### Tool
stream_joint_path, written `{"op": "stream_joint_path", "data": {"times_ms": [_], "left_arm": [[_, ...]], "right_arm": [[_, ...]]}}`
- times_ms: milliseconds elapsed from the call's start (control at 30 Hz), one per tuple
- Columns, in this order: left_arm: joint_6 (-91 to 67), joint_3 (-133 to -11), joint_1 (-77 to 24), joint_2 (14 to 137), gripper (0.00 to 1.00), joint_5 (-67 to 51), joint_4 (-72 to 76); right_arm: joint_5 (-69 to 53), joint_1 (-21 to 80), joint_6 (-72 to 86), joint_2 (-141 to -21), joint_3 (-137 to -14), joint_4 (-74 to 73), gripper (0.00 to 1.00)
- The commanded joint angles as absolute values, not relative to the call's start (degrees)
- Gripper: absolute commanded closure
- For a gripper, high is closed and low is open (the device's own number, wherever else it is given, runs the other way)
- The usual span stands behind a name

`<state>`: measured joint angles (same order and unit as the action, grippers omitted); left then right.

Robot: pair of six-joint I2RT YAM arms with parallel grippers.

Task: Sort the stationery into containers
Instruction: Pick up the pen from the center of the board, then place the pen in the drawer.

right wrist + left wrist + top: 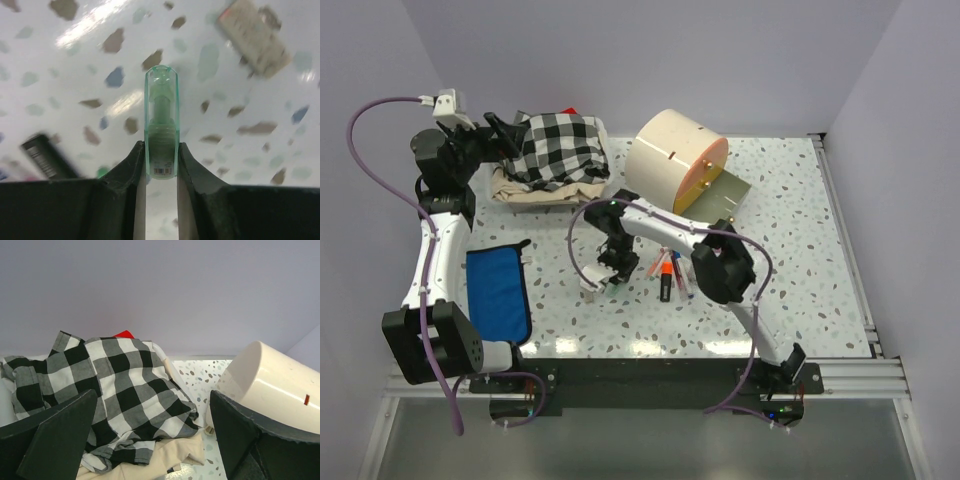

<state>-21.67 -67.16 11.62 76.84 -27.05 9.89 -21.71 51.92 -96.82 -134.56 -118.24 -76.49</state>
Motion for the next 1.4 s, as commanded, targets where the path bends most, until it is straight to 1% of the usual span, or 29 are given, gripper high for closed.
{"op": "stream_joint_path", "data": {"times_ms": [0, 33, 167, 267, 400, 667, 967, 1000, 1067, 1100, 1200, 1267, 1300, 1367], "left_arm": [[-24.52, -69.34, 11.69, 75.93, 0.00, -31.20, 12.92], [-23.91, -69.61, 11.34, 76.29, 0.00, -31.38, 12.92], [-19.78, -71.98, 9.23, 78.04, 0.00, -30.76, 10.90], [-19.34, -74.17, 8.62, 79.98, 0.00, -30.67, 10.11], [-19.07, -76.81, 8.26, 82.00, 0.00, -30.06, 10.28], [-19.60, -78.40, 7.91, 84.11, 0.00, -29.27, 10.81], [-19.86, -77.78, 7.47, 83.94, 0.00, -29.09, 11.07], [-19.86, -77.70, 7.38, 83.85, 0.00, -29.09, 11.07], [-19.86, -77.61, 7.47, 83.85, 0.00, -29.00, 10.99], [-19.86, -77.61, 7.47, 83.76, 0.00, -29.00, 10.99], [-19.95, -77.61, 7.38, 83.41, 0.00, -29.09, 10.81], [-19.95, -77.34, 7.47, 82.88, 0.00, -29.00, 10.72], [-19.86, -77.17, 7.38, 82.79, 0.00, -29.26, 10.72], [-19.95, -76.56, 7.47, 82.27, 0.00, -29.44, 10.81]], "right_arm": [[-23.90, 46.94, -83.51, -119.20, -112.44, -78.05, 1.00], [-23.99, 46.15, -80.28, -115.18, -111.19, -77.35, 1.00], [-20.93, 40.54, -76.30, -106.19, -104.17, -73.14, 1.00], [-17.86, 36.67, -76.03, -100.75, -98.54, -71.03, 1.00], [-14.77, 31.91, -76.20, -97.30, -92.91, -68.03, 1.00], [-12.04, 23.30, -75.41, -100.89, -94.57, -63.47, 1.00], [-8.70, 18.46, -77.69, -107.40, -97.82, -59.16, 1.00], [-8.53, 18.37, -77.70, -107.75, -97.82, -58.54, 0.96], [-8.35, 18.28, -77.61, -107.84, -97.65, -56.43, 0.91], [-8.44, 18.28, -77.87, -107.67, -97.56, -56.16, 0.79], [-8.17, 18.28, -77.96, -106.35, -96.24, -55.81, 0.64], [-7.91, 18.28, -77.61, -104.16, -94.58, -55.90, 0.61], [-8.00, 18.37, -76.91, -103.37, -94.14, -56.07, 0.57], [-8.70, 18.28, -76.38, -100.74, -93.00, -57.39, 0.55]]}}
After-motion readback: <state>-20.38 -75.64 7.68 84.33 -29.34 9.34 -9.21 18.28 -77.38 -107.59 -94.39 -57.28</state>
